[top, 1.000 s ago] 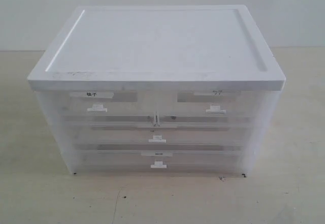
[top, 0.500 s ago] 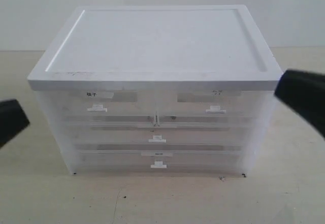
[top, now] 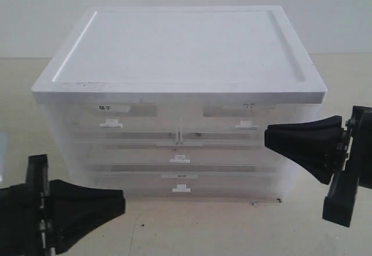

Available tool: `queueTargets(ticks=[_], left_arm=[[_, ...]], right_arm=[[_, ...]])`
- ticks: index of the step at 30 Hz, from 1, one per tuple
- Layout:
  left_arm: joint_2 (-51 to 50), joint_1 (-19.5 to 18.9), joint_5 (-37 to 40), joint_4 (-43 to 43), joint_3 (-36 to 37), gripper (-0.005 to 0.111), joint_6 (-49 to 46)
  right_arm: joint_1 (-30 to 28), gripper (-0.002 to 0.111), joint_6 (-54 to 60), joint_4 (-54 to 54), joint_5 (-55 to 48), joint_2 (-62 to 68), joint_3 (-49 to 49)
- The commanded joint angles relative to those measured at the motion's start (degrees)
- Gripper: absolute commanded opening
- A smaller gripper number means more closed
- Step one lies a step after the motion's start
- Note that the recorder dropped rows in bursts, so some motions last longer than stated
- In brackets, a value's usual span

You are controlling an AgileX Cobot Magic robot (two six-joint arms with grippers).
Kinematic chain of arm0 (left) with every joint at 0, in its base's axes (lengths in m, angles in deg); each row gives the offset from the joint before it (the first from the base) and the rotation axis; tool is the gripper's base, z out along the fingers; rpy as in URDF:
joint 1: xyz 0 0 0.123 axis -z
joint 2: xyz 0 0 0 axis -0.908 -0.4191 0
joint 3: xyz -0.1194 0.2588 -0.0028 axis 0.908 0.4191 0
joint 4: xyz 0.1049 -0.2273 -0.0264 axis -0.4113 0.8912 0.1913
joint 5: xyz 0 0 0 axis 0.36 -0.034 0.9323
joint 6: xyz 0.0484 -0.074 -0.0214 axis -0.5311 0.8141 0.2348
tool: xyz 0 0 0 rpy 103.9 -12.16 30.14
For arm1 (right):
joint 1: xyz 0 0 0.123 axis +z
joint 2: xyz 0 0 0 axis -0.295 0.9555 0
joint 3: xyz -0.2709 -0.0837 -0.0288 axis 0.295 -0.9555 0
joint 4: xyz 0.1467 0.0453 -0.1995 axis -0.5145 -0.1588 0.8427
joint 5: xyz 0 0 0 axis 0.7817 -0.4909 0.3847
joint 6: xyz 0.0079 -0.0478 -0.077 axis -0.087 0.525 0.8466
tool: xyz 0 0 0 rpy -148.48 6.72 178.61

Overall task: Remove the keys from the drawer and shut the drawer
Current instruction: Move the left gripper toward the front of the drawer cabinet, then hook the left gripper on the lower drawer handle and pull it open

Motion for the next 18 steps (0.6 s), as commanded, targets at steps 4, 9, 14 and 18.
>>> queueTargets(ticks=[4,9,14,18], left_arm=[[-12.79,16.72,-1.83,22.68,-3.66,0.006,-30.16],[-14.89,22.50,3.51,27.55,-8.08,0.027,-43.86],[-14.89,27.36,14.15,37.03,-12.33,0.035,-57.02],[-14.89,30.58,16.41,43.26,-14.48,0.035,-64.91]], right_arm=[[0.21,0.000,6.50,-4.16,-1.06,1.31,0.04],[0.21,0.000,6.49,-4.16,-1.66,1.31,0.04],[0.21,0.000,6.49,-4.16,-1.76,1.31,0.04],[0.21,0.000,6.49,-4.16,-1.76,1.31,0.04]])
